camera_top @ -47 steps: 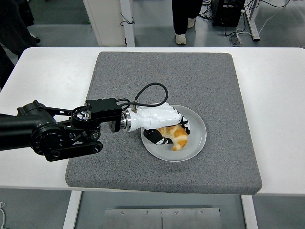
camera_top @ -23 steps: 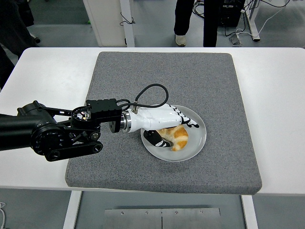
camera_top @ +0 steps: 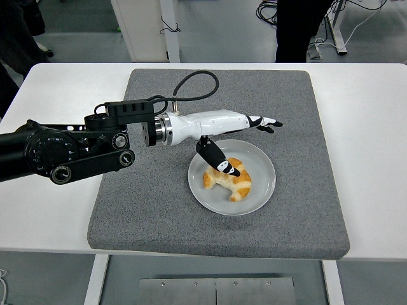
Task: Place the bread on the plate
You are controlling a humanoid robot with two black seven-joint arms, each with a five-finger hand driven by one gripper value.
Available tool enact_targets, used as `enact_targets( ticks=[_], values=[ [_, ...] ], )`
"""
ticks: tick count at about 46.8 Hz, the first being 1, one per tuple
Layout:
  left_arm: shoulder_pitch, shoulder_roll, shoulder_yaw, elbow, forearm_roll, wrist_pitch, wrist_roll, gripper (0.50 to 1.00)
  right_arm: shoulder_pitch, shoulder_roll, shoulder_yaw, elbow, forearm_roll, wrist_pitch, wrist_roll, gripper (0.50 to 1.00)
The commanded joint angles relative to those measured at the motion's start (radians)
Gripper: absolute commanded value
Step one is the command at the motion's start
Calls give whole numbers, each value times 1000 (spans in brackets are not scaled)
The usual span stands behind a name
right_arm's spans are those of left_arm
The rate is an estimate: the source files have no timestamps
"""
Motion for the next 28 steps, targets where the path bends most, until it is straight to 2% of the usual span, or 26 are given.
enact_targets(
  ticks=[1,14,22,28],
  values=[
    [15,3,-36,5,-68,0,0,964,0,0,-1,0,0,0,0,1000],
    [30,3,-57,44,-258,13,2,971,0,0,0,0,0,0,0,1000],
    [81,3,-185,74,-435,16,9,971,0,0,0,0,0,0,0,1000],
    [119,0,-252,125,-475,25,9,971,0,0,0,0,0,0,0,1000]
  ],
)
